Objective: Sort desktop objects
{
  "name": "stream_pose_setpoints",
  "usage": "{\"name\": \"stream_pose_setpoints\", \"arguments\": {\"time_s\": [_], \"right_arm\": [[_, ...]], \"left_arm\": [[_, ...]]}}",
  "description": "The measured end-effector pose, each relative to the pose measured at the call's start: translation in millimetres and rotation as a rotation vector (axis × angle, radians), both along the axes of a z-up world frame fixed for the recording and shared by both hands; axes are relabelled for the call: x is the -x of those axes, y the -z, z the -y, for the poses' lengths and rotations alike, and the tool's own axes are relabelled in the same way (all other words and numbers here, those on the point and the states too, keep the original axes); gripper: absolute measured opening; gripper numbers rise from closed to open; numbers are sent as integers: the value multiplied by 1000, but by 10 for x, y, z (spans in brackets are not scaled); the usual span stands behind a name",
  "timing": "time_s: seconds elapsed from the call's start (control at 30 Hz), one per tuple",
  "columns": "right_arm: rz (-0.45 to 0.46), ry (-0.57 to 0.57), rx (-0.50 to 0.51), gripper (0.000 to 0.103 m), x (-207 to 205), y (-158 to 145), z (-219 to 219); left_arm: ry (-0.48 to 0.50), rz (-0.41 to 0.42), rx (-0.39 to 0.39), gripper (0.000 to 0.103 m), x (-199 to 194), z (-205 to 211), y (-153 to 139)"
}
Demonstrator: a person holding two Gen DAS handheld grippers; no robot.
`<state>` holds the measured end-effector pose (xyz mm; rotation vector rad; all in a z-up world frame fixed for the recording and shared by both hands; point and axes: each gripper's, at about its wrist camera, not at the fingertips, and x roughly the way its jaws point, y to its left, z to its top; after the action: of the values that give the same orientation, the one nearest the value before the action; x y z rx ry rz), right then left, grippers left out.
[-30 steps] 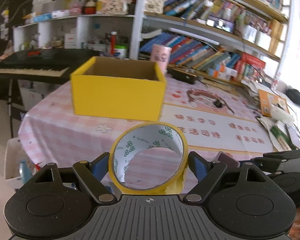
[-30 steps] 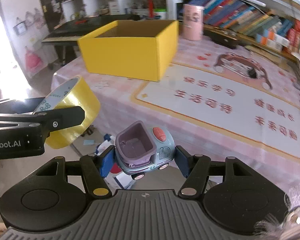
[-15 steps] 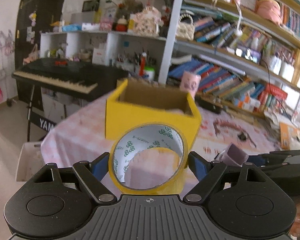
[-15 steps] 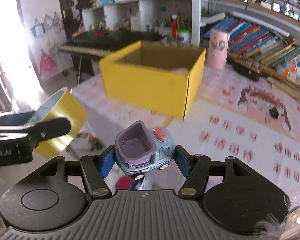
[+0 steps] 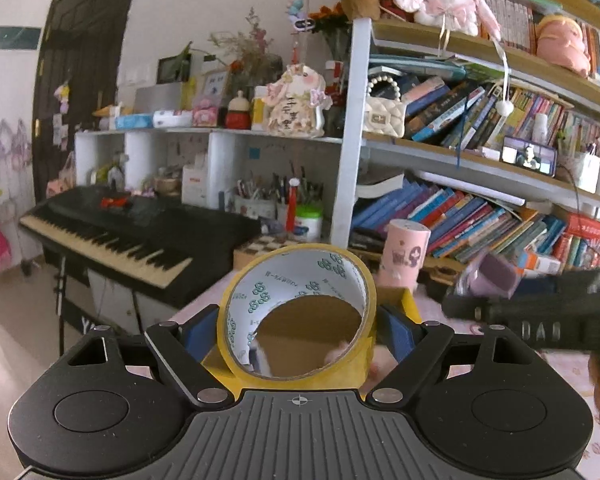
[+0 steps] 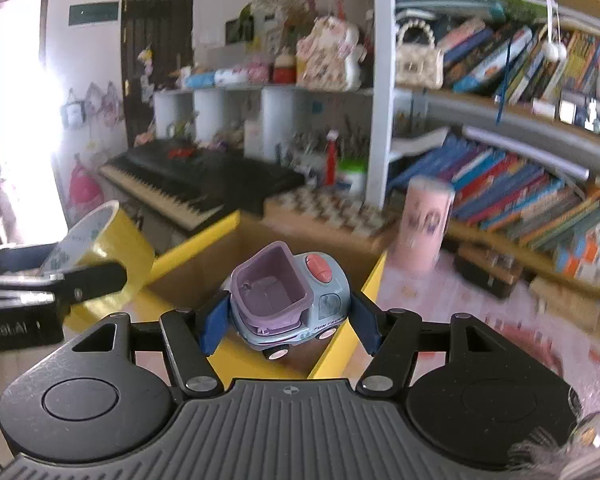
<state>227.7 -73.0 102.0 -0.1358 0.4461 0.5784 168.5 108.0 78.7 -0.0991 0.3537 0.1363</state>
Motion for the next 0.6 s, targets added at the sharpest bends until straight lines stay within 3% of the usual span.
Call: {"name": "stream_pose_setpoints", "arguments": {"time_s": [0.27, 0.6], "right_arm": [[-15, -12, -4, 61, -879, -37, -130], [-243, -109, 76, 61, -1619, 386, -602]], "left_arm": [[18, -109, -96, 85, -729, 168, 281], [21, -325, -96, 85, -1208, 216, 729]]}}
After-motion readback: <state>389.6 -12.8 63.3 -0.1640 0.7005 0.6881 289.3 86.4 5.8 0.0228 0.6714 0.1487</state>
